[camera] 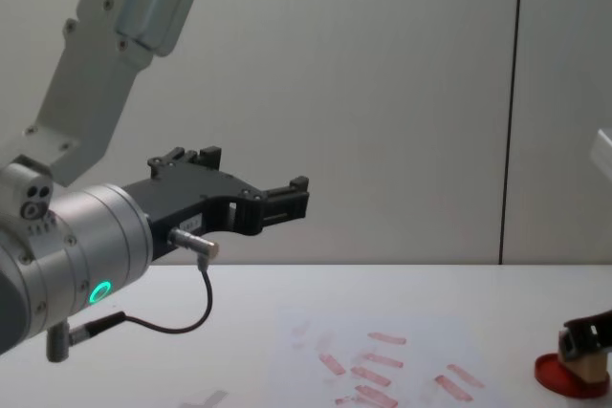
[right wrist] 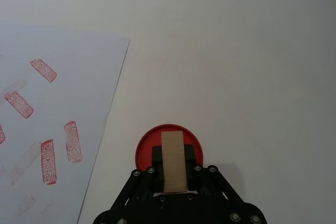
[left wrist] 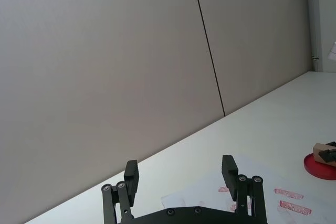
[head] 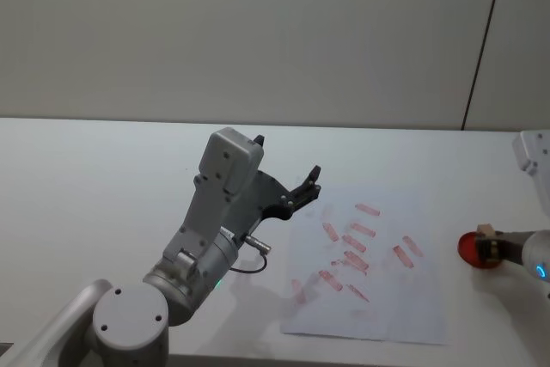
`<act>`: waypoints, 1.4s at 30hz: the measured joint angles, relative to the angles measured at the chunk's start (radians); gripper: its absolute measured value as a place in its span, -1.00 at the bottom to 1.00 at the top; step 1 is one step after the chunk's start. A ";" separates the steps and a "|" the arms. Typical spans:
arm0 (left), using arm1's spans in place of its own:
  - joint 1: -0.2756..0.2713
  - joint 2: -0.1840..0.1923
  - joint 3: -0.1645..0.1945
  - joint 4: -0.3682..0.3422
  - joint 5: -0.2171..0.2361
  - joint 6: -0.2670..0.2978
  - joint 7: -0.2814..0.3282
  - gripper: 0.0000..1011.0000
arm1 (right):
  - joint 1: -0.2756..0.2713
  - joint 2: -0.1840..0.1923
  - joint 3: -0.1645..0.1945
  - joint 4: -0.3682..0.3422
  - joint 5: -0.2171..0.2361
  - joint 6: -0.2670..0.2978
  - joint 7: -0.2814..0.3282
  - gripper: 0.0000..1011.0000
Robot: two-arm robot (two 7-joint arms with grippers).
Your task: Use the one hand to pick up the stamp and affix it onto the A4 paper.
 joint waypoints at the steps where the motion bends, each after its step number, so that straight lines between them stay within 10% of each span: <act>1: 0.000 0.000 0.000 0.000 0.000 0.000 0.000 0.98 | 0.000 0.000 0.000 -0.001 0.000 0.000 0.000 -0.57; 42: 0.000 0.000 0.000 0.000 0.000 0.000 0.000 0.98 | -0.011 -0.003 0.013 -0.032 -0.031 -0.005 0.024 -0.57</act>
